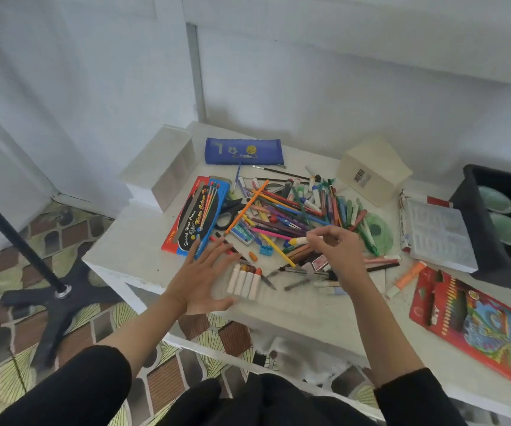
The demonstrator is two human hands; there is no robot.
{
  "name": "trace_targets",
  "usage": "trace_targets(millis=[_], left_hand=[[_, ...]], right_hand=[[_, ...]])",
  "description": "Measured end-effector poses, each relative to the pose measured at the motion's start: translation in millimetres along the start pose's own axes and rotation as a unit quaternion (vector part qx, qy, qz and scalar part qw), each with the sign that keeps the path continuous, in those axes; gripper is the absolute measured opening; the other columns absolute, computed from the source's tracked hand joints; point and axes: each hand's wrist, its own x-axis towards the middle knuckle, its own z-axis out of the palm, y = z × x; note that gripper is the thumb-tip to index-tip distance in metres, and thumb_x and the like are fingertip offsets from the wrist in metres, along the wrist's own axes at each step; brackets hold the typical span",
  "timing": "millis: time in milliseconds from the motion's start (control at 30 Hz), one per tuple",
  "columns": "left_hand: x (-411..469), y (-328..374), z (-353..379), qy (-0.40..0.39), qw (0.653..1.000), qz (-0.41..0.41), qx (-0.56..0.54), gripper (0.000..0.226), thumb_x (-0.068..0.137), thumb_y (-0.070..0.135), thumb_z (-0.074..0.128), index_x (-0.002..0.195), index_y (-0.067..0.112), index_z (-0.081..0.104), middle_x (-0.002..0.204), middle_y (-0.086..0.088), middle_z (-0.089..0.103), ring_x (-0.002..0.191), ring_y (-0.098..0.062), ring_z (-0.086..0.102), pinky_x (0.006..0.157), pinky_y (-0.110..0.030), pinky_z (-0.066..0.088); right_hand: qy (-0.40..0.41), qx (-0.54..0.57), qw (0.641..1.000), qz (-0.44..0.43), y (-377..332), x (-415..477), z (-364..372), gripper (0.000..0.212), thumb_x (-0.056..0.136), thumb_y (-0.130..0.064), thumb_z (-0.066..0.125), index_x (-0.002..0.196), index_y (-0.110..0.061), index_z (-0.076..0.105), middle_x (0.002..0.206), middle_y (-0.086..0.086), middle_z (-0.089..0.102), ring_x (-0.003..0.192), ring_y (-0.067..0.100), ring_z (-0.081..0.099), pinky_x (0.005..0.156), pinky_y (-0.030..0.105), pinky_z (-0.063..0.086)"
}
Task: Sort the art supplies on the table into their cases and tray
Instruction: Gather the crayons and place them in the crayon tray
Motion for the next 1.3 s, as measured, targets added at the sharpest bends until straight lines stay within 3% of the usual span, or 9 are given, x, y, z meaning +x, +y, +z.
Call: trace_targets(millis=[133, 300, 400, 500, 600, 767, 933, 1167, 1300], left_hand=[[-1, -2, 2, 0.019, 0.999, 0.016, -0.027, 0.083, 0.075, 0.075, 0.040, 0.143, 0.026, 0.034, 0.151, -0.001, 0.032, 0.146, -0.017, 0.008, 0.116, -0.053, -0.004], [-1, -4, 3, 0.017, 0.999, 0.020, -0.030, 0.084, 0.074, 0.075, 0.038, 0.142, 0.026, 0.034, 0.151, -0.002, 0.032, 0.146, -0.019, 0.012, 0.115, -0.054, -0.005], [-1, -4, 2, 0.029, 0.999, 0.025, -0.034, 0.085, 0.074, 0.075, 0.034, 0.141, 0.022, 0.038, 0.151, -0.005, 0.033, 0.146, -0.020, 0.013, 0.115, -0.056, -0.004], [-2, -3, -2, 0.034, 0.998, 0.033, -0.049, 0.086, 0.073, 0.074, 0.033, 0.141, 0.022, 0.040, 0.150, -0.004, 0.034, 0.146, -0.019, 0.012, 0.114, -0.057, -0.009], [-3, -6, -3, 0.041, 0.996, 0.054, -0.056, 0.085, 0.071, 0.074, 0.035, 0.138, 0.022, 0.043, 0.147, -0.001, 0.037, 0.146, -0.017, 0.012, 0.112, -0.055, -0.017], [-3, -9, -2, 0.026, 0.993, 0.079, -0.086, 0.085, 0.071, 0.074, 0.039, 0.136, 0.020, 0.043, 0.149, 0.003, 0.033, 0.145, -0.011, 0.007, 0.112, -0.062, 0.009], [-5, -10, -4, 0.025, 0.990, 0.108, -0.086, 0.086, 0.072, 0.075, 0.035, 0.136, 0.017, 0.044, 0.147, 0.004, 0.037, 0.144, -0.012, 0.014, 0.114, -0.056, -0.011], [-8, -8, -5, 0.042, 0.982, 0.143, -0.116, 0.077, 0.068, 0.075, 0.044, 0.118, 0.017, 0.054, 0.133, 0.000, 0.049, 0.136, -0.018, 0.032, 0.115, -0.058, 0.003], [-7, -10, -5, 0.038, 0.981, 0.148, -0.117, 0.080, 0.066, 0.077, 0.044, 0.120, 0.018, 0.055, 0.134, 0.000, 0.050, 0.136, -0.019, 0.032, 0.116, -0.057, 0.004]], right_hand=[[0.018, -0.026, 0.999, -0.010, 0, -20, 24, 0.005, 0.078, -0.010, 0.075, 0.080, -0.011, 0.070, 0.073, 0.006, 0.068, 0.060, 0.006, 0.059, 0.056, 0.015, 0.047], [0.060, -0.149, 0.986, -0.035, 0, -48, 54, 0.011, 0.071, -0.014, 0.081, 0.073, -0.010, 0.070, 0.065, 0.002, 0.065, 0.054, 0.002, 0.055, 0.057, 0.007, 0.044], [0.094, -0.176, 0.979, -0.052, 3, -69, 67, 0.010, 0.073, -0.015, 0.080, 0.075, -0.010, 0.073, 0.066, -0.002, 0.065, 0.057, 0.003, 0.058, 0.059, 0.012, 0.048], [0.131, -0.166, 0.976, -0.058, 5, -91, 81, 0.006, 0.074, -0.010, 0.078, 0.077, -0.011, 0.073, 0.069, -0.006, 0.064, 0.064, 0.014, 0.063, 0.064, 0.024, 0.054], [0.160, -0.153, 0.974, -0.041, 10, -109, 94, 0.007, 0.076, -0.005, 0.076, 0.082, -0.006, 0.073, 0.074, 0.003, 0.068, 0.064, 0.012, 0.062, 0.064, 0.017, 0.052], [0.181, -0.166, 0.969, -0.028, 15, -129, 106, 0.009, 0.077, -0.005, 0.075, 0.086, -0.002, 0.072, 0.082, 0.008, 0.068, 0.069, 0.013, 0.061, 0.065, 0.011, 0.049], [0.207, -0.178, 0.961, -0.048, 19, -141, 113, 0.009, 0.077, -0.002, 0.074, 0.086, -0.002, 0.072, 0.084, 0.009, 0.067, 0.069, 0.011, 0.060, 0.066, 0.007, 0.047], [0.213, -0.174, 0.960, -0.045, 19, -147, 113, 0.008, 0.078, -0.003, 0.073, 0.086, -0.003, 0.072, 0.084, 0.009, 0.067, 0.070, 0.012, 0.060, 0.066, 0.011, 0.049], [0.187, -0.189, 0.963, -0.039, 18, -145, 113, 0.010, 0.076, -0.003, 0.075, 0.085, -0.001, 0.072, 0.084, 0.009, 0.066, 0.069, 0.014, 0.061, 0.064, 0.010, 0.047]])
